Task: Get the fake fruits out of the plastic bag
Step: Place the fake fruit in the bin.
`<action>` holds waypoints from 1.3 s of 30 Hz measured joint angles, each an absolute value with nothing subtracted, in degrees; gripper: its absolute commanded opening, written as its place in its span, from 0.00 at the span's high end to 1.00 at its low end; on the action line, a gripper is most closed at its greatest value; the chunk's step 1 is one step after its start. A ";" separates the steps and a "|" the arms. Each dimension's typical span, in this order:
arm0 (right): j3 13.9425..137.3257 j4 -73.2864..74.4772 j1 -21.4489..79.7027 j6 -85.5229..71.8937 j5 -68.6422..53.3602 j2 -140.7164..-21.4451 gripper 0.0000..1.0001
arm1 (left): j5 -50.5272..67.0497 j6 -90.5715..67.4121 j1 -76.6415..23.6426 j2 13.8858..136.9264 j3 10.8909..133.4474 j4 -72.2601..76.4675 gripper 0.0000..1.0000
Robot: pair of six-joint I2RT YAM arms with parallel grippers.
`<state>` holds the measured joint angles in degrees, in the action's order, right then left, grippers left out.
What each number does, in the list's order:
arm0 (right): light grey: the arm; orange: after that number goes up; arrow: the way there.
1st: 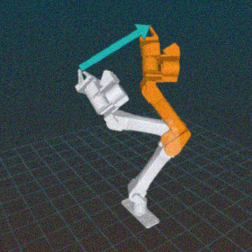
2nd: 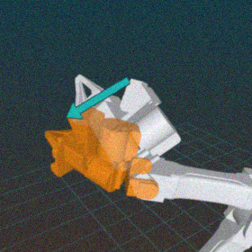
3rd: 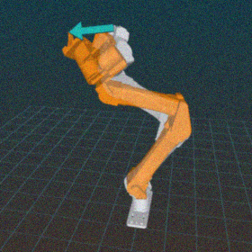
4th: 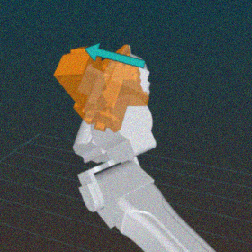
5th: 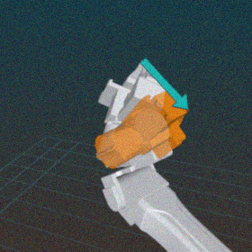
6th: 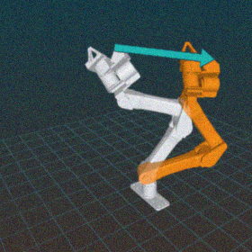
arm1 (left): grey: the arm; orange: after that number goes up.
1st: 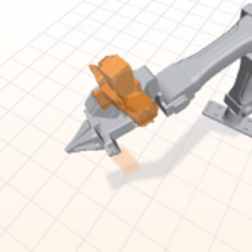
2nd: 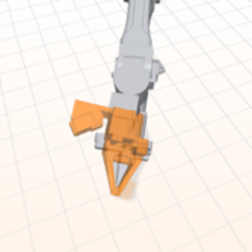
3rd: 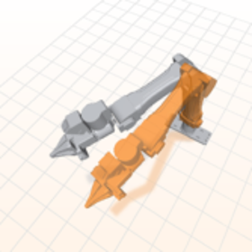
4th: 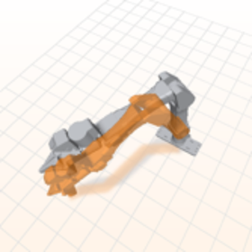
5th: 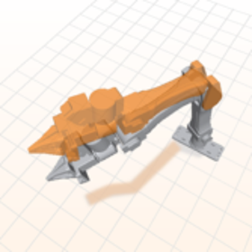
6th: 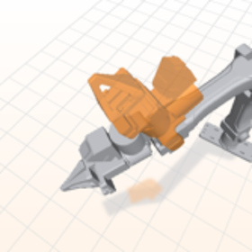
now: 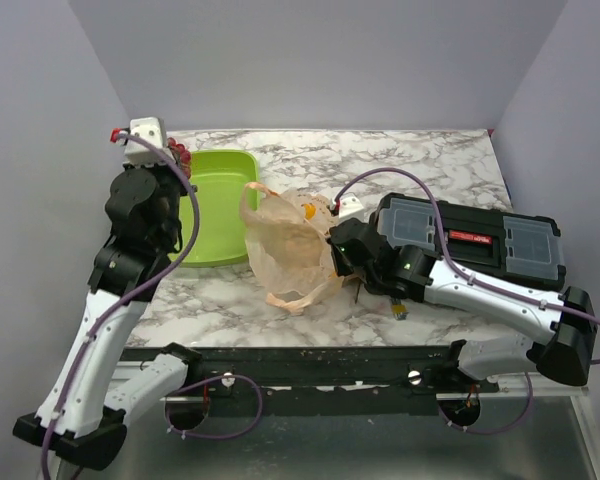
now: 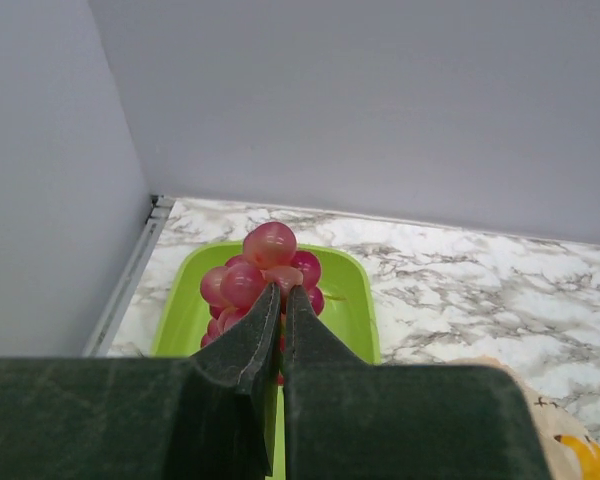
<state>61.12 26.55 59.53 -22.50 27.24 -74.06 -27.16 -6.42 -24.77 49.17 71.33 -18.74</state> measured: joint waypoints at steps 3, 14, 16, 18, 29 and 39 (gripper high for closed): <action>61.12 26.48 59.53 -22.39 27.09 -73.56 0.99 | -24.62 -8.99 -18.55 54.33 72.82 -18.33 1.00; 61.12 26.46 59.53 -22.22 26.22 -73.34 0.99 | -16.86 -19.53 -5.17 75.29 75.11 -15.66 1.00; 61.12 26.46 59.53 -22.26 26.00 -73.21 0.99 | -15.77 -21.71 -3.42 78.87 75.42 -15.05 1.00; 61.12 26.44 59.53 -22.37 25.61 -72.97 0.99 | -15.35 -23.73 -1.69 82.74 75.94 -14.44 1.00; 61.12 26.35 59.53 -22.98 23.66 -72.31 0.99 | -7.57 -28.23 3.62 100.51 82.52 -15.44 1.00; 60.60 25.54 59.51 -23.94 22.57 -70.83 0.99 | -0.69 -35.75 6.94 104.55 88.62 -21.89 0.35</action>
<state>60.60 25.54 59.51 -23.94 22.57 -70.83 -0.69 -35.75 6.94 104.55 88.62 -21.89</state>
